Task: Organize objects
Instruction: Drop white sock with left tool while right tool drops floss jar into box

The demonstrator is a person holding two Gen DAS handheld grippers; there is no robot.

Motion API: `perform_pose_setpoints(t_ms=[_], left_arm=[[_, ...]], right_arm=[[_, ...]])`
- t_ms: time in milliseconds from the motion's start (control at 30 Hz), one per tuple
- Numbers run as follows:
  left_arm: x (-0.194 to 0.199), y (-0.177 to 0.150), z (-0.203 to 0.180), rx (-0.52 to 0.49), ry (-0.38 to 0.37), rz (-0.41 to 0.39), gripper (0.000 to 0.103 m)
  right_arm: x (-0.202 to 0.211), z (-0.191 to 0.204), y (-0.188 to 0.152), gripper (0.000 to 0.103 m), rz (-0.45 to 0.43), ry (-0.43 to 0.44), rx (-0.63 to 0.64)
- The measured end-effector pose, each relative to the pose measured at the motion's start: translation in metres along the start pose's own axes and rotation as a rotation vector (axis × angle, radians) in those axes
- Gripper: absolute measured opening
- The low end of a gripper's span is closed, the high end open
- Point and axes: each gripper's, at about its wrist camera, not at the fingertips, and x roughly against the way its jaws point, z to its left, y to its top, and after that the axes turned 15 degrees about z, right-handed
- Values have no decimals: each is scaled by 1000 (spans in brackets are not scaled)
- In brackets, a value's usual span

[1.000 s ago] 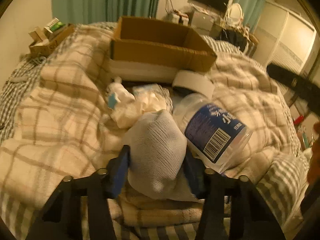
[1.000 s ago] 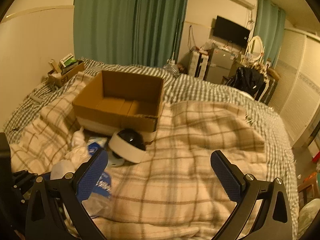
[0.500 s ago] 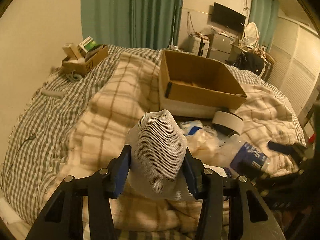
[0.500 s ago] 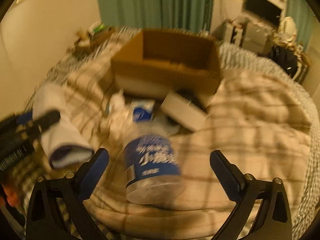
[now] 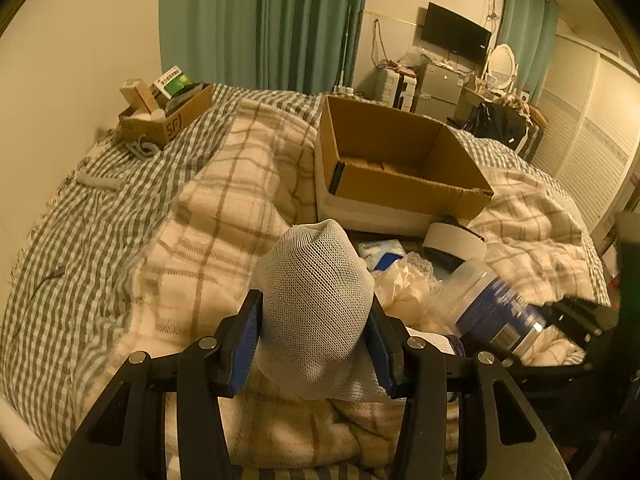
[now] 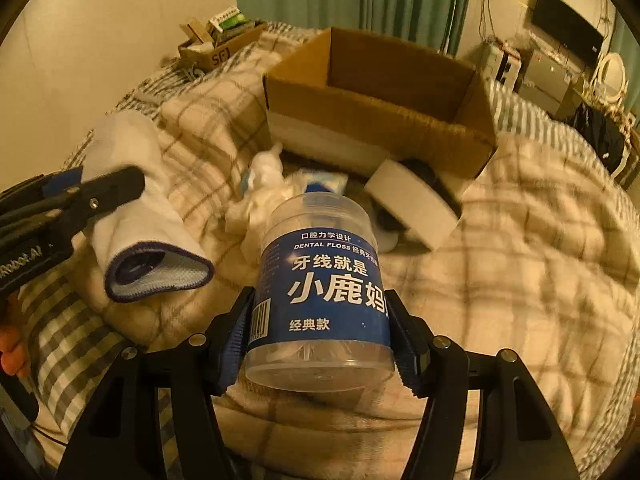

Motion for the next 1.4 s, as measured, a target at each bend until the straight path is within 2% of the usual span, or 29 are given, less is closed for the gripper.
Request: perform_pose_setpoints(t_ms=[100, 233, 433, 567, 633, 767, 933, 1100, 1200, 1300, 1333, 1367, 1400], left_arm=[[4, 8, -8, -58, 27, -10, 50], [8, 28, -12, -90, -12, -21, 50], [12, 94, -25, -127, -43, -75, 50], [4, 142, -31, -120, -52, -92, 50], [-5, 162, -36, -130, -30, -108, 50], [-29, 179, -48, -167, -15, -121, 50], [-79, 184, -56, -192, -6, -62, 50], [-95, 179, -72, -273, 52, -90, 50], [-103, 184, -73, -265, -25, -56, 51], [-108, 183, -75, -260, -36, -38, 56], [-108, 181, -78, -263, -34, -31, 58], [-107, 180, -78, -264, -38, -23, 61], [-103, 179, -78, -261, -46, -18, 70]], right_arm=[[22, -6, 9, 61, -53, -6, -6], [57, -19, 33, 61, -148, -41, -13], [97, -38, 88, 61, -268, -82, -26], [106, -49, 130, 61, -327, -105, -27], [102, -56, 150, 61, -342, -113, -31], [80, -73, 187, 61, -342, -99, -49], [26, -82, 218, 61, -276, -87, -38], [-18, -89, 223, 61, -231, -44, -50], [-32, -90, 222, 61, -229, -35, -42], [-32, -97, 221, 62, -237, 2, -52], [-29, -98, 220, 67, -249, 6, -53], [-26, -97, 217, 79, -261, -3, -60], [-19, -99, 214, 82, -280, -20, -74]])
